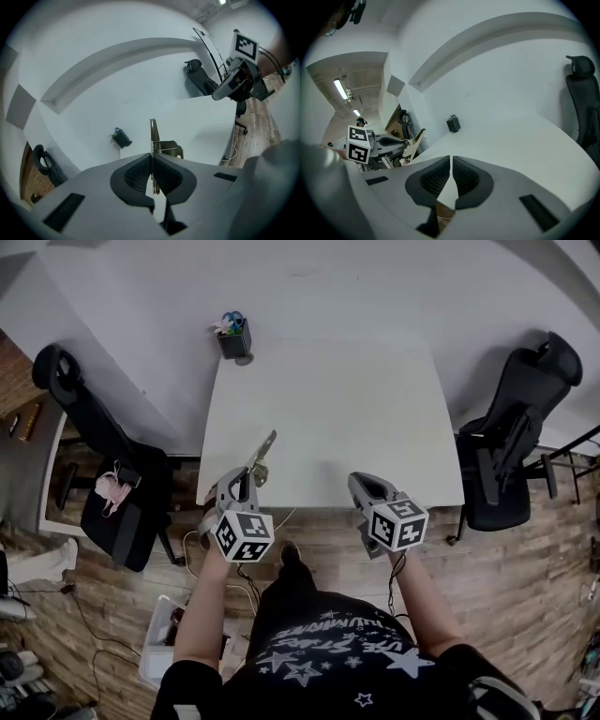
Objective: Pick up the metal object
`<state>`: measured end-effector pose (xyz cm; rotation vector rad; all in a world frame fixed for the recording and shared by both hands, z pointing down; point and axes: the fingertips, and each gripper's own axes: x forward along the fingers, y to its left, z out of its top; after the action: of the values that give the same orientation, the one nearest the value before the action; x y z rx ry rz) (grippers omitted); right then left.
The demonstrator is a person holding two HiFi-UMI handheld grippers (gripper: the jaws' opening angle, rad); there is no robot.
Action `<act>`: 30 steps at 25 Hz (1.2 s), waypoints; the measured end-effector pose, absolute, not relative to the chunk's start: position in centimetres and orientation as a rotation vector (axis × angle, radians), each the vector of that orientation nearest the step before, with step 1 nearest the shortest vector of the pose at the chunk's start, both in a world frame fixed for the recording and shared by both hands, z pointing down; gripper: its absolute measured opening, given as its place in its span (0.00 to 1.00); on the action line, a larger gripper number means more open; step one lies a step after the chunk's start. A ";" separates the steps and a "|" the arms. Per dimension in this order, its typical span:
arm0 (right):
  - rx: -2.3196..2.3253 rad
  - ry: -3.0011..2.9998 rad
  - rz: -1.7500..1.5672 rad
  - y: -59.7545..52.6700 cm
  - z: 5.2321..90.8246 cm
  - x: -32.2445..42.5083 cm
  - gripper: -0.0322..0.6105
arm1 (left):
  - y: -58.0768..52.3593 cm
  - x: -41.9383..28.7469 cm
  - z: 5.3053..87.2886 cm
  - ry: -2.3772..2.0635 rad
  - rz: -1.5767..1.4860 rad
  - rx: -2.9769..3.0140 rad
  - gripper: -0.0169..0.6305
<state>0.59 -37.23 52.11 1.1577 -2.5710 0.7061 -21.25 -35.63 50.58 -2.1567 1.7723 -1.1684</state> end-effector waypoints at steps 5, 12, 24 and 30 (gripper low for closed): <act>1.129 -2.594 0.671 -33.0 51.8 2.6 0.13 | -30.5 -18.7 50.0 1.861 -1.090 -2.174 0.06; 1.105 -2.603 0.638 -26.6 51.7 6.2 0.13 | -23.3 -14.8 50.3 1.975 -0.988 -2.277 0.06; 1.070 -2.593 0.622 -15.3 52.3 12.9 0.13 | -10.7 -6.6 51.9 2.036 -0.916 -2.430 0.06; 1.028 -2.593 0.630 -10.7 52.9 14.5 0.13 | -5.9 -4.1 52.2 2.065 -0.888 -2.467 0.06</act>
<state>14.46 -10.68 52.90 1.0276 -2.5928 0.6304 -4.11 -5.94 52.21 -2.4674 2.0648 -0.8876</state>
